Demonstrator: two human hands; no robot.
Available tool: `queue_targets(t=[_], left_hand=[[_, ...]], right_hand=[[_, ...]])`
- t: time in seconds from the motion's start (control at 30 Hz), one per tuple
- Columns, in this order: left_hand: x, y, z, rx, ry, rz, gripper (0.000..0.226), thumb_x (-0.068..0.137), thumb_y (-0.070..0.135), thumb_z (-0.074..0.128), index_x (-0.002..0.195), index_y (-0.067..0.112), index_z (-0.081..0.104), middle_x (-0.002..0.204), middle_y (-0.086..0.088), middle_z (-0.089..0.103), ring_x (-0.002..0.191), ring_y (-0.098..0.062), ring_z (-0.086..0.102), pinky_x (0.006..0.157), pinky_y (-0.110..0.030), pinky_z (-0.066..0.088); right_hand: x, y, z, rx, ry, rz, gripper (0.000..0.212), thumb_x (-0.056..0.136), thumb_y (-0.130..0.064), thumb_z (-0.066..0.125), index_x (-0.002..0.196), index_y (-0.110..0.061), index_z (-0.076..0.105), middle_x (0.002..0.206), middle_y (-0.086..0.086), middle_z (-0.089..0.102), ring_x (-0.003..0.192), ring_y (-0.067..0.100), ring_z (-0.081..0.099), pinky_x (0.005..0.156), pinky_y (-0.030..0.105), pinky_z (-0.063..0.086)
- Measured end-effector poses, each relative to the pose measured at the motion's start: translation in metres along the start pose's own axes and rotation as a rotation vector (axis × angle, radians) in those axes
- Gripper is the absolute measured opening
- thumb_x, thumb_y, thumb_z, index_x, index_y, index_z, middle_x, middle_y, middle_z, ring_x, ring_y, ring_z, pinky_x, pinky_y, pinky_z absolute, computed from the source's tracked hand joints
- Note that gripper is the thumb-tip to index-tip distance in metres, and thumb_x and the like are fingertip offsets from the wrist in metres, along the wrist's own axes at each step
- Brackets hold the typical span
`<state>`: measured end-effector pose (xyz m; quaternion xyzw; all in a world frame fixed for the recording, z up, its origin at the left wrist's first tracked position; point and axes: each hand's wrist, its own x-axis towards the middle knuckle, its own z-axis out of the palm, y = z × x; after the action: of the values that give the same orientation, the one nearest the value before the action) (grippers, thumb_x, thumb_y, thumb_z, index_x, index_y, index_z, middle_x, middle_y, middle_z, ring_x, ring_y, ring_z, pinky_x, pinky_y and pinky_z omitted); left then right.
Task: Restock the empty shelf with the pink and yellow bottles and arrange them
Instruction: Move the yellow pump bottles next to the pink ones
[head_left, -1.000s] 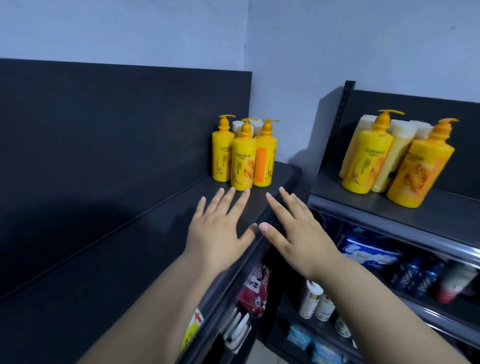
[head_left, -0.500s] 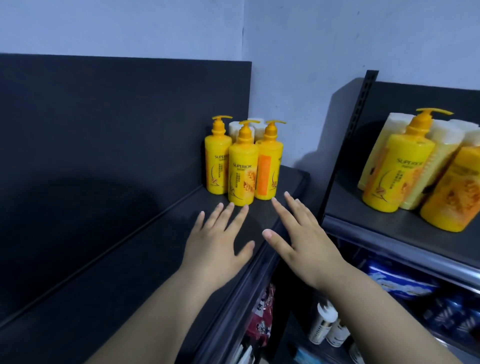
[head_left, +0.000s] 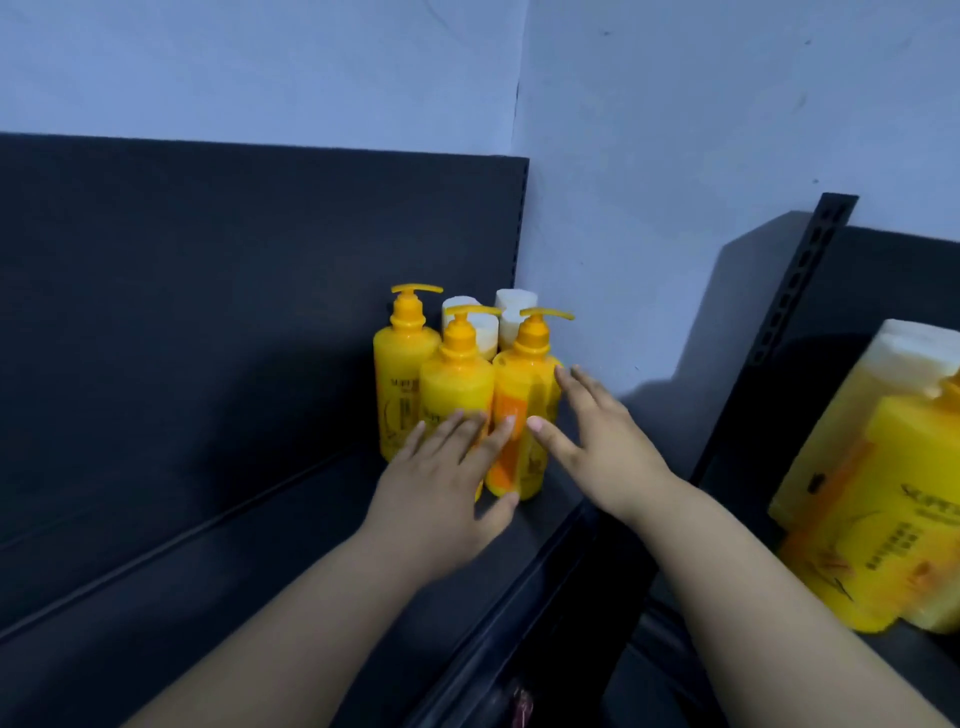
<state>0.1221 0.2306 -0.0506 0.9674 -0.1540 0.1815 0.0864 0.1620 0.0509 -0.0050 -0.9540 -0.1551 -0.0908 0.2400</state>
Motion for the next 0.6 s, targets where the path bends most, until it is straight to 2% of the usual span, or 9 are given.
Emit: queue_targets(t=[0.1,0.2,0.33,0.43,0.5,0.6], left_hand=[[0.017,0.009,0.01,0.039,-0.031,-0.028,0.076,0.075,0.067,0.003,0.145,0.042,-0.01,0.159,0.008,0.006,0.146,-0.014,0.001,0.118,-0.038,0.001],[0.028,0.011,0.012,0.054,-0.032,-0.051,0.074,0.075,0.068,0.003,0.143,0.043,-0.014,0.158,0.008,0.006,0.146,-0.013,0.001,0.119,-0.038,0.002],[0.034,0.013,0.01,0.071,0.002,-0.096,0.07,0.084,0.063,0.022,0.147,0.036,0.013,0.151,0.003,0.033,0.14,-0.018,0.029,0.114,-0.042,0.017],[0.037,0.013,0.009,0.136,0.032,-0.109,0.066,0.085,0.06,0.032,0.144,0.031,0.034,0.141,0.001,0.05,0.13,-0.018,0.046,0.107,-0.042,0.028],[0.041,0.015,0.007,0.159,0.057,-0.103,0.064,0.084,0.059,0.035,0.14,0.028,0.042,0.136,0.0,0.054,0.127,-0.019,0.05,0.105,-0.043,0.031],[0.05,0.019,0.002,0.15,0.059,-0.108,0.068,0.084,0.058,0.034,0.142,0.024,0.038,0.143,-0.001,0.047,0.134,-0.02,0.04,0.109,-0.039,0.021]], right_hand=[[0.036,0.023,0.003,0.031,-0.009,0.011,0.086,0.086,-0.058,0.05,0.151,-0.018,0.01,0.159,0.003,0.01,0.146,0.02,0.01,0.116,0.035,0.016],[0.071,0.036,0.011,0.076,-0.031,0.025,0.095,0.081,-0.056,0.061,0.15,-0.013,0.013,0.157,0.007,0.016,0.144,0.023,0.014,0.116,0.037,0.018],[0.099,0.038,0.025,0.285,-0.067,0.016,0.096,0.066,-0.051,0.077,0.143,-0.021,0.029,0.142,0.008,0.04,0.131,0.026,0.039,0.105,0.044,0.038],[0.106,0.04,0.034,0.358,-0.025,0.02,0.084,0.065,-0.042,0.08,0.132,-0.013,0.039,0.128,0.009,0.047,0.118,0.024,0.049,0.094,0.04,0.046],[0.106,0.042,0.033,0.324,0.008,-0.002,0.077,0.066,-0.045,0.079,0.126,-0.012,0.044,0.121,0.009,0.051,0.111,0.024,0.052,0.084,0.033,0.045],[0.102,0.045,0.025,0.293,0.015,-0.057,0.073,0.065,-0.046,0.079,0.121,-0.012,0.047,0.116,0.007,0.054,0.109,0.022,0.052,0.08,0.027,0.039]])
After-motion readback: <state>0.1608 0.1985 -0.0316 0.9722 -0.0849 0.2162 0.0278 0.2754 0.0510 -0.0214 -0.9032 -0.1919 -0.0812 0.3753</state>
